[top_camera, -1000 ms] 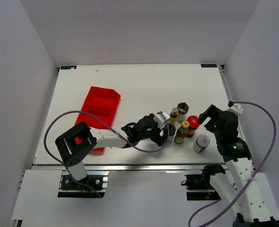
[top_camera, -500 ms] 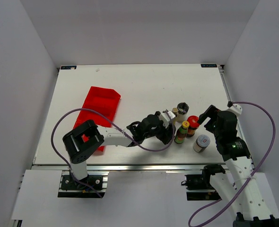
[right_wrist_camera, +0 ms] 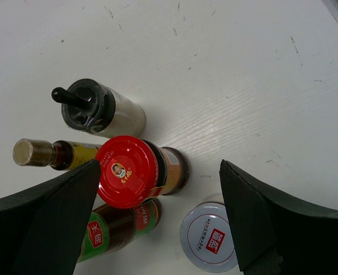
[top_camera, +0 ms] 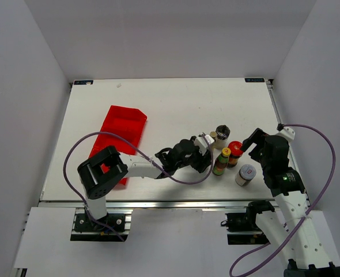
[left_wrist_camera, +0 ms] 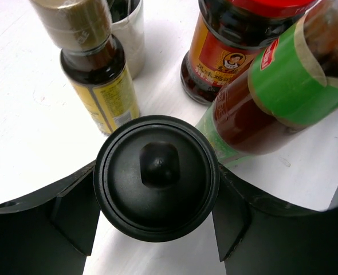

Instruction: Organize the condiment bottles

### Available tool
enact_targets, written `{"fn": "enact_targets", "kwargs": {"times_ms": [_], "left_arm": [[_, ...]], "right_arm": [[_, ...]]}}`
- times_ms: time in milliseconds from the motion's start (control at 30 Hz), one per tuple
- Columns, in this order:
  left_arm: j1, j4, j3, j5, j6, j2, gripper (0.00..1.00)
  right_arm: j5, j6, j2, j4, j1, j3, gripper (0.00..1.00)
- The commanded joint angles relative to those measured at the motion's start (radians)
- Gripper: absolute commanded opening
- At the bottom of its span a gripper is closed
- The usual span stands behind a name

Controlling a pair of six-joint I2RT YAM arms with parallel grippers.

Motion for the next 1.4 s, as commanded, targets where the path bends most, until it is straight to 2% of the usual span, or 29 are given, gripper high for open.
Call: {"fn": "enact_targets", "kwargs": {"times_ms": [0, 200, 300, 400, 500, 533, 667, 700, 733, 833, 1033, 1233, 1367], "left_arm": [[-0.005, 0.027, -0.028, -0.034, -0.004, -0.109, 0.63], [-0.005, -0.043, -0.085, -0.130, 0.031, -0.309, 0.63], [0.001, -0.074, -0.111, -0.232, 0.065, -0.395, 0.63], [0.050, -0.100, -0.123, -0.292, 0.062, -0.449, 0.62], [0.191, -0.121, -0.128, -0.232, 0.041, -0.487, 0.60], [0.268, -0.137, -0.125, -0.226, 0.042, -0.494, 0.60], [0.445, -0.164, -0.065, -0.226, 0.068, -0.512, 0.61], [0.485, -0.161, -0.056, -0.151, 0.068, -0.515, 0.61], [0.551, -0.151, -0.048, -0.135, 0.068, -0.511, 0.61], [0.657, -0.167, 0.010, -0.114, 0.068, -0.454, 0.60], [0.812, -0.209, 0.108, -0.042, 0.068, -0.330, 0.58], [0.892, -0.156, 0.067, 0.021, 0.062, -0.294, 0.58], [0.901, -0.135, 0.062, 0.056, 0.053, -0.254, 0.59]], "right_arm": [[0.007, -0.004, -0.003, 0.026, -0.004, -0.002, 0.89], [-0.010, -0.009, -0.004, 0.037, -0.004, -0.006, 0.89], [-0.016, -0.010, -0.003, 0.040, -0.004, -0.008, 0.89], [-0.030, -0.015, -0.004, 0.040, -0.004, -0.006, 0.89], [-0.036, -0.017, -0.009, 0.044, -0.004, -0.006, 0.89], [-0.044, -0.017, -0.010, 0.046, -0.004, -0.009, 0.89], [-0.059, -0.021, -0.012, 0.063, -0.004, -0.022, 0.89], [-0.058, -0.021, -0.010, 0.064, -0.004, -0.025, 0.89], [-0.052, -0.023, -0.007, 0.067, -0.004, -0.028, 0.89], [-0.044, -0.027, 0.000, 0.066, -0.002, -0.025, 0.89], [-0.024, -0.029, -0.003, 0.067, -0.004, -0.020, 0.89], [-0.007, -0.026, -0.007, 0.081, -0.002, -0.023, 0.89], [-0.003, -0.026, 0.003, 0.076, -0.004, -0.018, 0.89]]}}
